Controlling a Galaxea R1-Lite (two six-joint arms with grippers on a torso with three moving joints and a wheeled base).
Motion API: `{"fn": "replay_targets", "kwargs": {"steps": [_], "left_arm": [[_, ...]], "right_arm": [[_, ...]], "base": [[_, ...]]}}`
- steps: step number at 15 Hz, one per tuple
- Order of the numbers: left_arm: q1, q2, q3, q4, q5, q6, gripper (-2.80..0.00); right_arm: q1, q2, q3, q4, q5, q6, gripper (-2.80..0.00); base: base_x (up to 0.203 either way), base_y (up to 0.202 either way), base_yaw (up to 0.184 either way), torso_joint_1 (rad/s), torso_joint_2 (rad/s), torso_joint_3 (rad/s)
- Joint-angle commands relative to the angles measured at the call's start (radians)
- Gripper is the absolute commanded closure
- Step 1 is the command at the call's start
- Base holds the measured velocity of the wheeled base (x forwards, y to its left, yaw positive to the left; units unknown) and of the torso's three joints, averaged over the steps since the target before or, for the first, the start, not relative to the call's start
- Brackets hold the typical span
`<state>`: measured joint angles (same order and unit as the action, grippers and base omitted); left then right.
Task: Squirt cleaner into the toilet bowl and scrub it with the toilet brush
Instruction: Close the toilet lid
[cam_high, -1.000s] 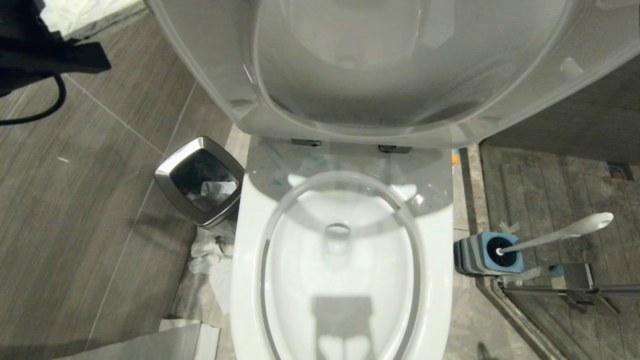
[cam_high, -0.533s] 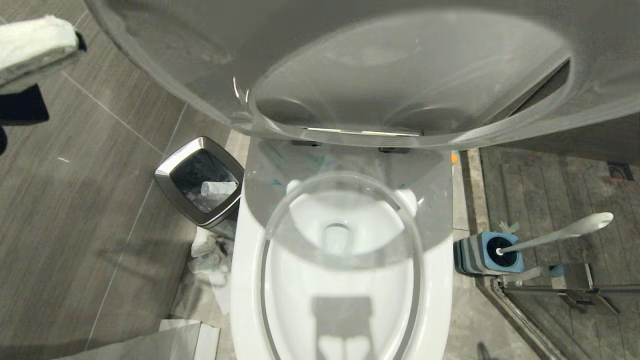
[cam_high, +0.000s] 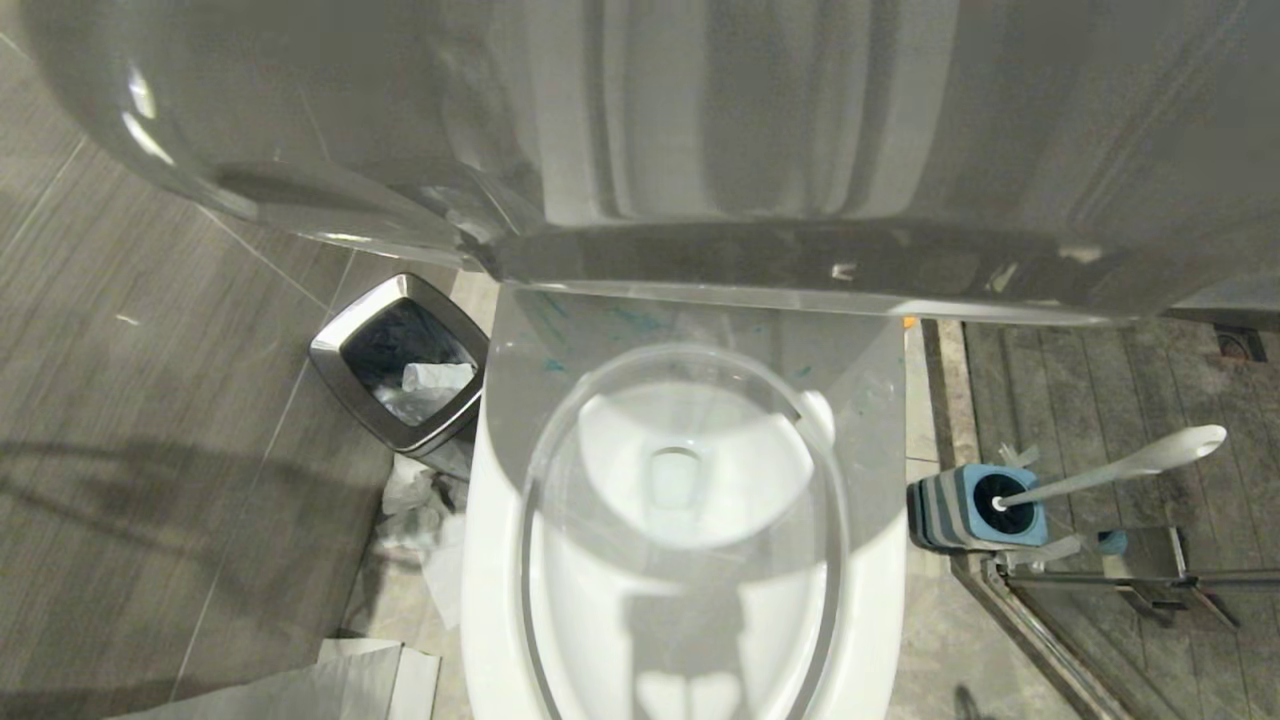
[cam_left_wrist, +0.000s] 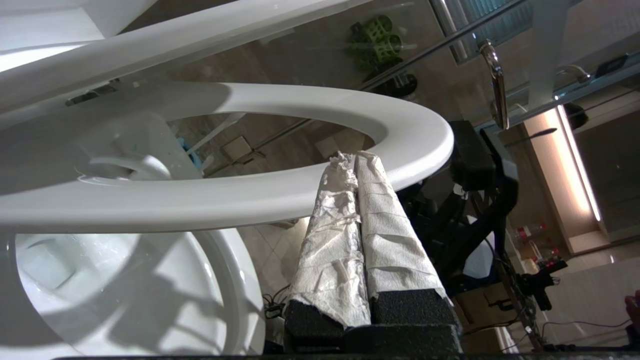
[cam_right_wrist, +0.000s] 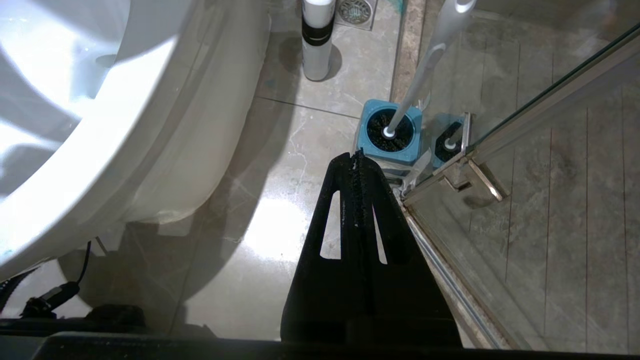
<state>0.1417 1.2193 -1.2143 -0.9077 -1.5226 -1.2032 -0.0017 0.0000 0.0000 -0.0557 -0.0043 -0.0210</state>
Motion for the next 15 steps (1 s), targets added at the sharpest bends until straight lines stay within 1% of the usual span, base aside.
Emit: {"fn": "replay_targets", "kwargs": {"steps": [1, 4, 15], "left_arm": [[0.007, -0.021, -0.005, -0.005, -0.007, -0.015, 0.0], [0.05, -0.045, -0.001, -0.005, -0.007, -0.014, 0.0], [0.049, -0.054, -0.005, -0.004, -0.007, -0.016, 0.0]], "right_arm": [[0.0, 0.0, 0.026, -0.001, 0.0, 0.0, 0.0], [0.0, 0.0, 0.025, -0.001, 0.0, 0.0, 0.0], [0.0, 0.0, 0.025, -0.001, 0.0, 0.0, 0.0]], "base": [[0.0, 0.0, 0.0, 0.0, 0.0, 0.0], [0.0, 0.0, 0.0, 0.0, 0.0, 0.114], [0.0, 0.0, 0.0, 0.001, 0.0, 0.195]]}}
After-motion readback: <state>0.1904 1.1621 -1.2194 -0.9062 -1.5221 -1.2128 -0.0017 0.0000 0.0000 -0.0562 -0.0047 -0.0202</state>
